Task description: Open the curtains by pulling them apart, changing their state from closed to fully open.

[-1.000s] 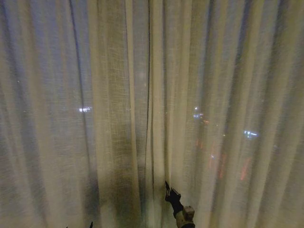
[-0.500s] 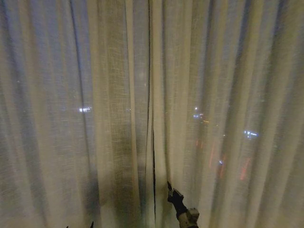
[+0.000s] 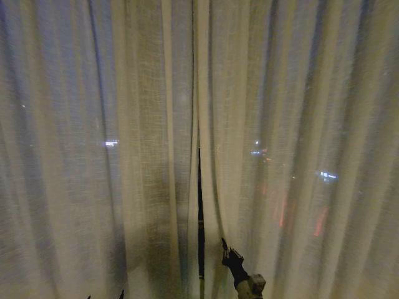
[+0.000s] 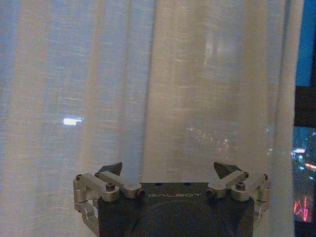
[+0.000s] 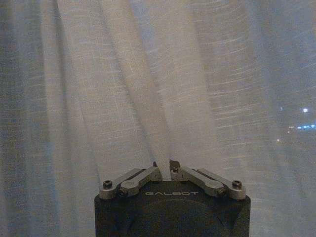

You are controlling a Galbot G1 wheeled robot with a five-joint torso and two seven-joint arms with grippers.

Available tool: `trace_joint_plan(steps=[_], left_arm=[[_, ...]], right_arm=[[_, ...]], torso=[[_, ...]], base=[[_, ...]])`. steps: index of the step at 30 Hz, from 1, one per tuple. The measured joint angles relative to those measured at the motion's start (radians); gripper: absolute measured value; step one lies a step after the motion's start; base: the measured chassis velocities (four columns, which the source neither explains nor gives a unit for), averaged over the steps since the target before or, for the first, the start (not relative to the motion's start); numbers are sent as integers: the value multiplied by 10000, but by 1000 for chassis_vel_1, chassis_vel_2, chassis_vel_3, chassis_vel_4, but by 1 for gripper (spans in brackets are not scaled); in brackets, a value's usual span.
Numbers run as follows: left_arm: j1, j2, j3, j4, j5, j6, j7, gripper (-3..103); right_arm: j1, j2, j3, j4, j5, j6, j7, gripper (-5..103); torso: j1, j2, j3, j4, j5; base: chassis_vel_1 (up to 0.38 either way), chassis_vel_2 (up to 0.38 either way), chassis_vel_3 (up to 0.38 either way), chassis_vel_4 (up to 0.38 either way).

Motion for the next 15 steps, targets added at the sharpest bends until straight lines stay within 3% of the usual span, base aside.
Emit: trace_joint_plan(steps=[15], left_arm=[[-25, -8, 43, -1, 7, 0, 8, 100]], right_arm=[[-162, 0, 156, 105, 25, 28, -51, 0]], torso=[[-1, 1, 0, 0, 0]], base=[[-193, -192, 197, 204]])
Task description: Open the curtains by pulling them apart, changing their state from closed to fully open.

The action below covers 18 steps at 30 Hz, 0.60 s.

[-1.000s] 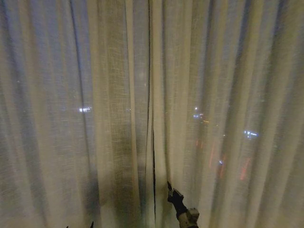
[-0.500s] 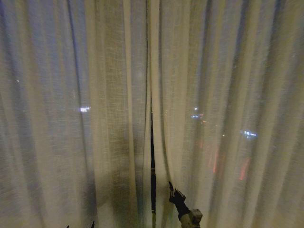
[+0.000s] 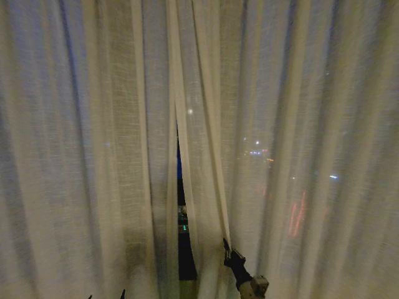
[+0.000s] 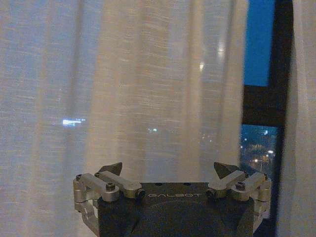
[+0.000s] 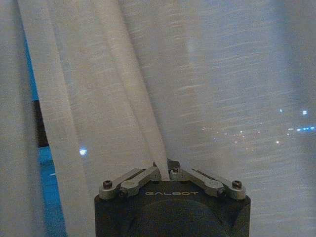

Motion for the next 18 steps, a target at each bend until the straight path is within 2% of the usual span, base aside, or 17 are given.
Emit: trace_joint_plan(steps=[18], left_arm=[[-123, 9, 86, 196, 37, -62, 15, 100]], right_arm=[[-120, 0, 186, 23, -1, 2, -24, 0]], torso=[[1, -1, 1, 0, 0]], base=[[-209, -201, 208, 204]])
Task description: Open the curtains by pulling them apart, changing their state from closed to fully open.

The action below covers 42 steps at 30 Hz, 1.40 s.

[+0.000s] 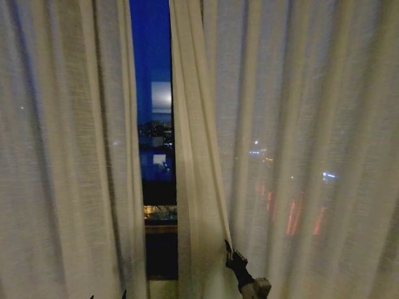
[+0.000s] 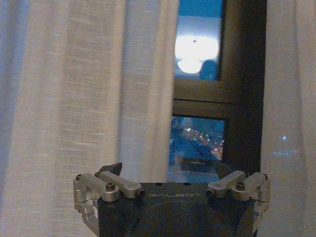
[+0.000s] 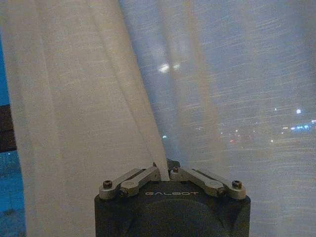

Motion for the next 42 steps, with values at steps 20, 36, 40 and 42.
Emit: trace_joint_plan(steps=[20, 36, 40, 42], left_arm=[[-185, 76, 42, 267, -17, 47, 3, 100], [-250, 100, 35, 359, -63, 67, 3, 100], [-267, 104, 52, 360, -65, 67, 3, 100], [-273, 109, 65, 360, -67, 69, 3, 100]], right_arm=[[-114, 1, 669, -280, 14, 225, -38, 0], [-394, 0, 1631, -386, 15, 310, -308, 0], [-487, 0, 1765, -372, 26, 323, -351, 0], [-540, 0, 1807, -347, 32, 326, -367, 0]], torso=[[0, 0, 0, 0, 1], [0, 1, 0, -1, 0], [0, 0, 0, -1, 2], [0, 1, -1, 0, -1]], base=[[-237, -227, 243, 233], [-232, -243, 242, 236], [-240, -241, 235, 220], [-266, -252, 261, 283]])
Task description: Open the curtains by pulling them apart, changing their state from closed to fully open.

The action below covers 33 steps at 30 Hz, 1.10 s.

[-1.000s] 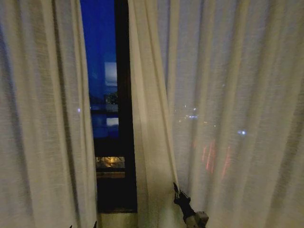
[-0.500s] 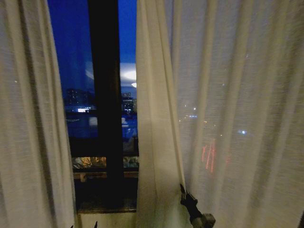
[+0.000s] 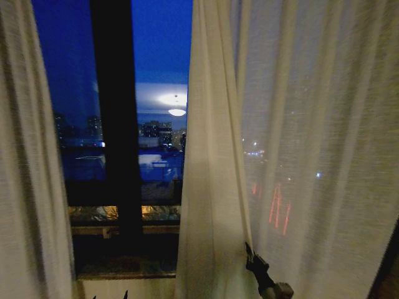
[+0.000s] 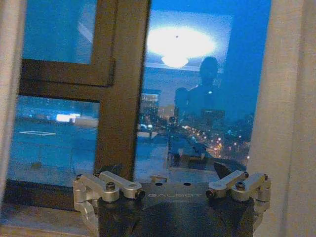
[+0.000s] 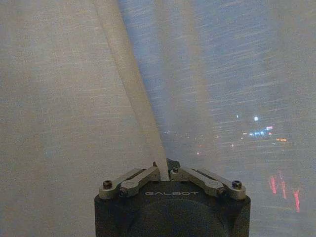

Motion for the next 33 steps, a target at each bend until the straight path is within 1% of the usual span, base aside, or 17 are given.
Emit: trace_joint_plan(steps=[6, 17, 19, 27, 33], left_arm=[[11, 10, 8, -8, -3, 5, 0, 100], [44, 44, -25, -46, -33, 5, 0, 100], [28, 41, 9, -47, -35, 5, 0, 100], [3, 42, 12, -27, -60, 4, 0, 100], [-6, 59, 0, -18, -170, 14, -1, 100]], right_arm=[[-87, 0, 81, 9, 2, 23, -23, 0], [-549, 0, 520, 51, -213, 322, -103, 0], [-754, 0, 728, 190, -209, 392, -210, 0], [-1297, 0, 842, 821, -289, 495, -642, 0], [-1422, 0, 838, 921, -474, 600, -737, 0]], torso=[[0, 0, 0, -1, 2], [-1, -1, 0, -1, 3], [-1, 0, 0, -2, 0], [0, 0, 1, -2, 0], [-1, 0, 0, -2, 1]], base=[[-236, -277, 236, 273], [-257, -253, 259, 259], [-251, -254, 254, 247], [-255, -258, 259, 255], [-246, -259, 222, 243]])
